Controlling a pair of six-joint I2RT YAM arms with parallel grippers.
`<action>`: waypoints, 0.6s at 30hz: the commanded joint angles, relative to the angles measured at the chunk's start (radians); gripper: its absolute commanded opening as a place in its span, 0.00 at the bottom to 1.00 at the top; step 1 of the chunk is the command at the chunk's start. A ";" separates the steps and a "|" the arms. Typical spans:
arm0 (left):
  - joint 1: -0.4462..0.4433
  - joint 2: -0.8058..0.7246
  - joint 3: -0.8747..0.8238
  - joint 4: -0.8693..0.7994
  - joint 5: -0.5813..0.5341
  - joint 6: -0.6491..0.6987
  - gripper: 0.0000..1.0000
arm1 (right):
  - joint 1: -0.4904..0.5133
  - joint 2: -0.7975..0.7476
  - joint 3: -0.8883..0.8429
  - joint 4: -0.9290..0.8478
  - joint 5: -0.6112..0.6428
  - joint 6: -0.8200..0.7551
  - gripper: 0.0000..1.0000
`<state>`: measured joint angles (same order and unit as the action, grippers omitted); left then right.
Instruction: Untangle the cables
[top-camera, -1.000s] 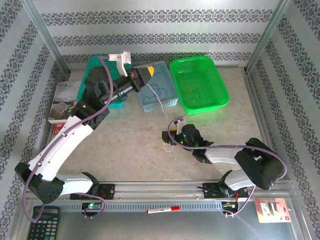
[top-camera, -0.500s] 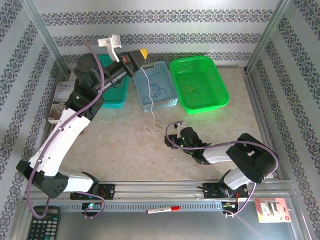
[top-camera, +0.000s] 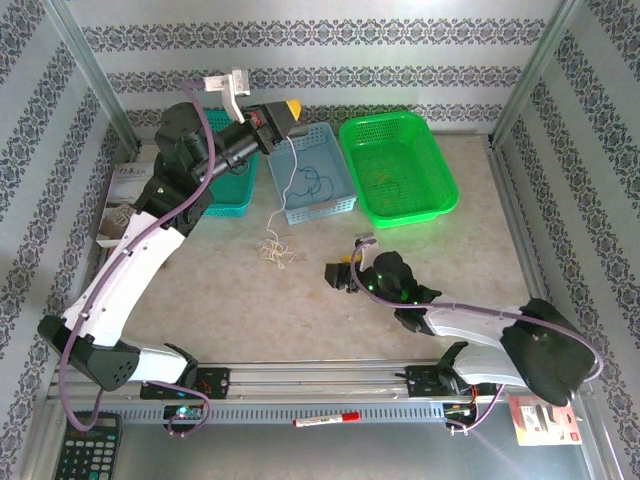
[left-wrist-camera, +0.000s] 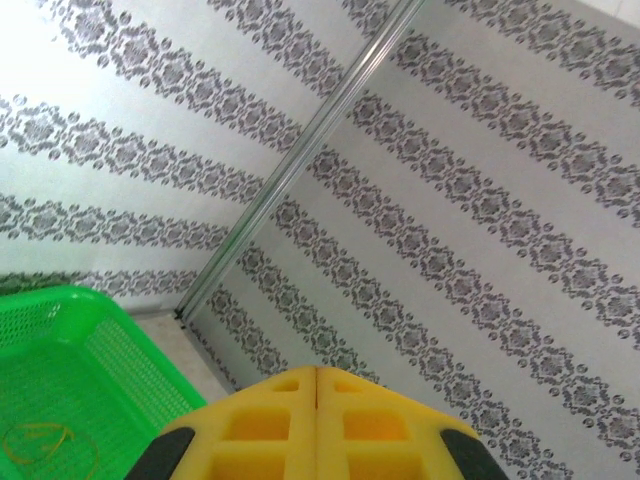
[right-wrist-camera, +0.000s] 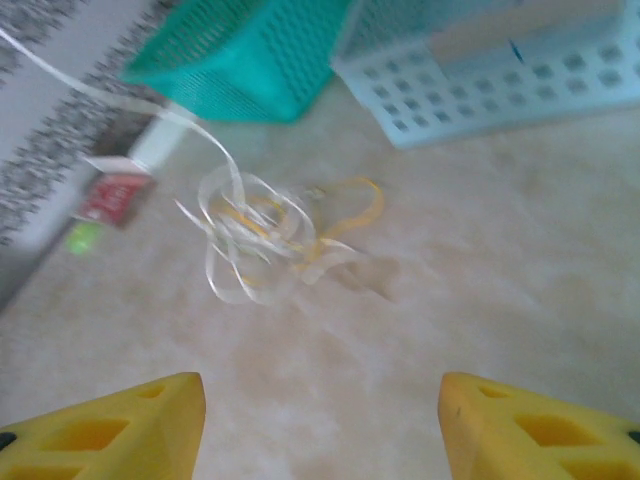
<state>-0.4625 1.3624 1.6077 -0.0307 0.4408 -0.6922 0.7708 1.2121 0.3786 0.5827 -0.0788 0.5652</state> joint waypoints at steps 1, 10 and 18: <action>0.009 -0.025 -0.014 0.034 0.018 -0.024 0.00 | 0.019 -0.045 0.083 -0.066 -0.022 -0.044 0.66; -0.002 -0.006 0.035 0.089 0.065 -0.099 0.00 | 0.039 0.036 0.270 -0.059 -0.063 -0.084 0.68; -0.019 0.020 0.121 0.083 0.076 -0.113 0.00 | 0.071 0.169 0.379 -0.008 -0.062 -0.109 0.68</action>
<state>-0.4709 1.3750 1.6806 -0.0021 0.4953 -0.7830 0.8295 1.3388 0.7250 0.5362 -0.1257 0.4824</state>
